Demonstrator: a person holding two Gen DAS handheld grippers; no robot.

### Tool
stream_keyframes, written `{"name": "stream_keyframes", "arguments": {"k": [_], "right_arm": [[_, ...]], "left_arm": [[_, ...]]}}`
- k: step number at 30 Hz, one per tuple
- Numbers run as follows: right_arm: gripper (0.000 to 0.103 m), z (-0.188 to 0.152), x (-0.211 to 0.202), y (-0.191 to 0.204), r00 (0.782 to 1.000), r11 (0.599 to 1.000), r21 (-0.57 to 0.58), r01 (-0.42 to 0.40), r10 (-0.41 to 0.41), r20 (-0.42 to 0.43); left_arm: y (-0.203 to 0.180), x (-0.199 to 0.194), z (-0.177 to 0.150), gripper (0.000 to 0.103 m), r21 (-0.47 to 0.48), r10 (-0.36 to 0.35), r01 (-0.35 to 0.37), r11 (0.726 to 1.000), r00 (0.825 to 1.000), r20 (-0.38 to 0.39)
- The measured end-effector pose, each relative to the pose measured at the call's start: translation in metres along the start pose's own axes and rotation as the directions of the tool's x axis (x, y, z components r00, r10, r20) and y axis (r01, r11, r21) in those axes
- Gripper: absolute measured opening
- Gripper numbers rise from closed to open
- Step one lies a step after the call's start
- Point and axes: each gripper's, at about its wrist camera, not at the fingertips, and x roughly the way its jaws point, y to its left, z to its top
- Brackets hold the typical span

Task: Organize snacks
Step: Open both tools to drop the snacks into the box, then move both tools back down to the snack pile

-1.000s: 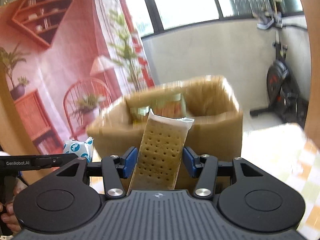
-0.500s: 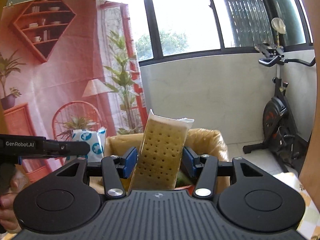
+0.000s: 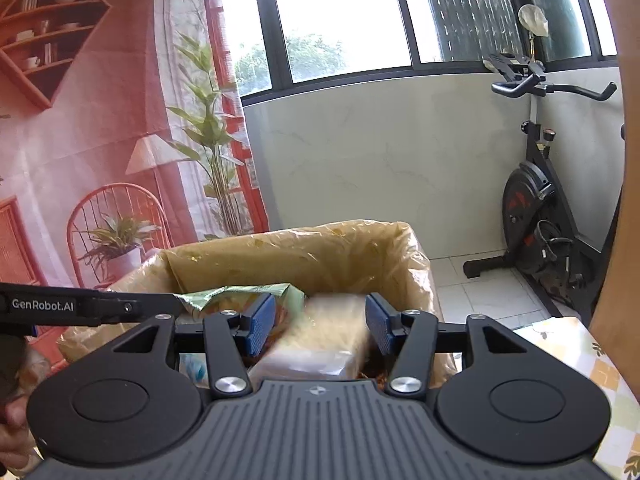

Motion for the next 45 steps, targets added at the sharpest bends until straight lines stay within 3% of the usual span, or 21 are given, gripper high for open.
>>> {"name": "stream_keyframes", "arguments": {"k": [15,22,28,35,40,45], "right_arm": [[0.055,-0.022,-0.059,0.008,1.0,0.998,0.062,-0.026,0.025,0.019],[0.055,-0.034,-0.087,0.013,1.0,0.997,0.072,-0.028,0.028,0.002],[0.055,-0.058,-0.104,0.017,0.998,0.996,0.085,-0.027,0.031,-0.048],[0.055,-0.098,-0.107,0.022,0.987,0.996,0.087,-0.018,0.032,-0.16],[0.055,-0.117,-0.107,0.023,0.977,0.996,0.088,-0.003,0.022,-0.214],[0.055,-0.122,-0.105,0.019,0.973,0.995,0.095,0.009,0.013,-0.23]], "left_arm": [[-0.005,-0.058,-0.008,0.056,0.059,-0.01,0.01,0.998,1.0,-0.001],[-0.001,-0.084,-0.031,0.057,0.039,-0.016,0.018,0.999,0.999,-0.036],[0.005,-0.089,-0.067,0.064,0.043,0.008,-0.004,0.999,0.996,-0.094],[0.012,-0.067,-0.114,0.064,0.001,-0.018,0.019,1.0,0.972,-0.233],[0.005,-0.043,-0.145,0.064,0.007,-0.072,0.079,0.997,0.939,-0.335],[-0.012,-0.024,-0.174,0.064,0.05,-0.075,0.107,0.993,0.901,-0.426]]}}
